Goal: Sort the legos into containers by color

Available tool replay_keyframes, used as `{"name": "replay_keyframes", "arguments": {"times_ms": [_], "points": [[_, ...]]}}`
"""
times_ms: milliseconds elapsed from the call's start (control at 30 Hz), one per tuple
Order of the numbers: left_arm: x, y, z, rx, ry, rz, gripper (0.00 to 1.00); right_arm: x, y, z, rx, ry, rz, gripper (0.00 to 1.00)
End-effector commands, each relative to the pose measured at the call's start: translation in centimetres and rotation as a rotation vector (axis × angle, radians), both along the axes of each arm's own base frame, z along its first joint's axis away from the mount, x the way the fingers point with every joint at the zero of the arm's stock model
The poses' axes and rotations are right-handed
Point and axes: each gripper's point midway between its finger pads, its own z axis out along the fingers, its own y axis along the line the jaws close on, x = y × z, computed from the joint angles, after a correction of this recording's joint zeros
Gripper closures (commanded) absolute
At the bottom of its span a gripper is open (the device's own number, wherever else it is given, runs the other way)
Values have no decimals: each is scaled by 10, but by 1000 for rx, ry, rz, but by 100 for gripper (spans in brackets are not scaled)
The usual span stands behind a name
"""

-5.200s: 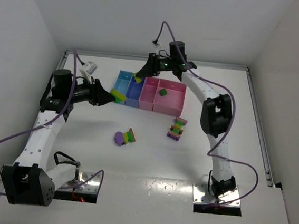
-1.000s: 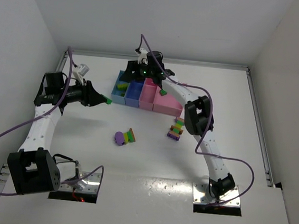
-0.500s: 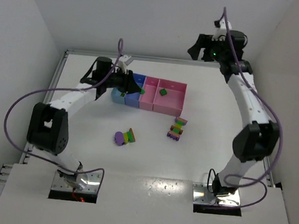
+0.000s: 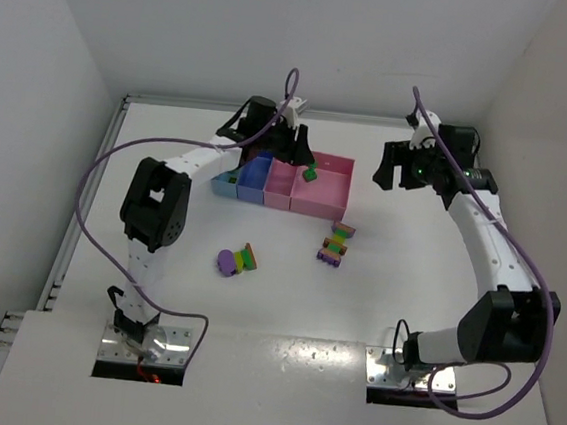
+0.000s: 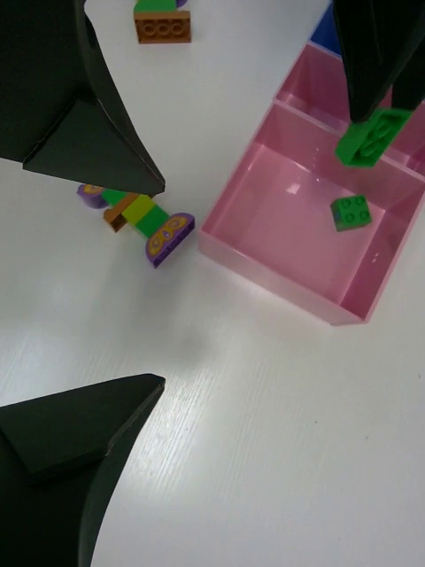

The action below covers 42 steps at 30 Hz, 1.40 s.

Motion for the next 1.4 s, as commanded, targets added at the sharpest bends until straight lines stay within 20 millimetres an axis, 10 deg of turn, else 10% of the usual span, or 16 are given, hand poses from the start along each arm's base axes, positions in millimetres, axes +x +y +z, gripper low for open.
{"name": "replay_keyframes", "arguments": {"times_ms": [0,100,300,533,833,1367], "points": [[9,-3,10,7,-14,21,44,-4,-11,23,-37,-81,2,18],[6,-7,10,16,-28,5,19,-4,-13,24,-39,-84,6,18],[-18,13,63,-32,-138,-37,18,-13,28,12,21,-50,252,18],[-78,154,96,91,-205,169,17,-53,149,-21,-40,-108,810,18],[-121,301,78,168,-24,586,8,-93,264,-65,-111,-279,1257,11],[-178,369,60,195,47,729,8,-140,350,-122,-139,-386,1537,11]]}}
